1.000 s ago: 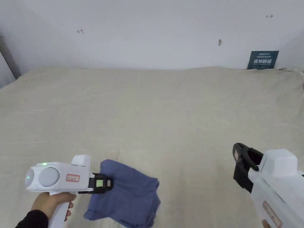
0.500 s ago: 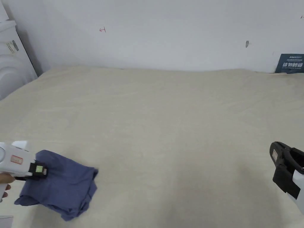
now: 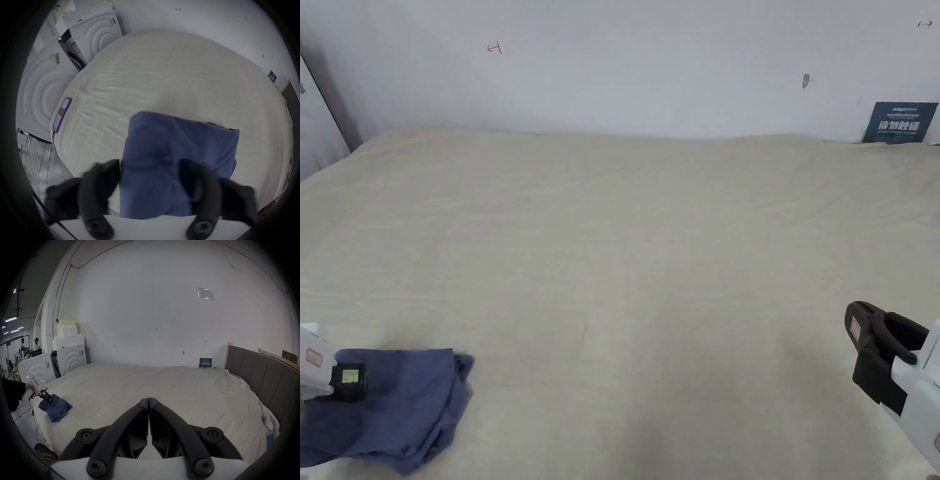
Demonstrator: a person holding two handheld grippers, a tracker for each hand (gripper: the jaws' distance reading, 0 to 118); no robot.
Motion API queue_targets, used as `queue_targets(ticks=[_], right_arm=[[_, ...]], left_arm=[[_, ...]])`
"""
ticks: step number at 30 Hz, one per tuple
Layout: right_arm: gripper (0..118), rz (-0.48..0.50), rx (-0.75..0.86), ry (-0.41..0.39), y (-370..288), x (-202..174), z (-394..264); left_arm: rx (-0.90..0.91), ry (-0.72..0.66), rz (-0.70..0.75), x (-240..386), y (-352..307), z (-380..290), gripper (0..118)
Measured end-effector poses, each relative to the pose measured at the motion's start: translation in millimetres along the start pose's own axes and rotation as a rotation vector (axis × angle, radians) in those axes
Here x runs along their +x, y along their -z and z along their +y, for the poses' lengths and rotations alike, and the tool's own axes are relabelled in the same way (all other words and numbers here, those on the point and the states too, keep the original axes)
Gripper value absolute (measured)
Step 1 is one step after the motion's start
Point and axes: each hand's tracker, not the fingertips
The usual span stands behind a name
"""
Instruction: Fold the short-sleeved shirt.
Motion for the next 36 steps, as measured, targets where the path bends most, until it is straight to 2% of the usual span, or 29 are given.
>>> queue_targets(ticks=[1,2,3,11,21,28,34,36], right_arm=[[0,0.001,-0.001,-0.001,-1.9,0.8,0.8],[0,0.003,0.001,-0.004,-4.2,1.9,1.6],[0,0.003,0.003,-0.004,-6.5,3.7,2.4],[0,0.007,0.037,0.003,-29.9,16.1,15.9],[0,0.003,0.123,-0.009,-62.4,25.8,42.0],[0,-0.026,0.174,-0.011,-81.9,37.0,51.1],[0,-0.076,0.197,-0.018,-94.3,47.5,48.5],[0,-0.102,0.203,-0.023,-97.6,51.1,46.4]], left_arm=[[0.015,-0.014,-0.002,-0.2,-5.9,-1.8,105],[0.053,-0.043,-0.012,-3.1,-11.9,-1.5,115],[0.101,-0.064,-0.035,-2.5,-23.1,-3.1,117],[0.541,-0.102,-0.098,23.8,-133.9,-19.2,117],[0.92,-0.081,-0.161,108.7,-272.3,-68.5,116],[1.145,-0.067,-0.174,186.0,-308.9,-120.4,115],[1.232,-0.011,-0.198,244.4,-302.9,-151.1,113],[1.26,0.007,-0.219,259.6,-298.3,-160.8,105]])
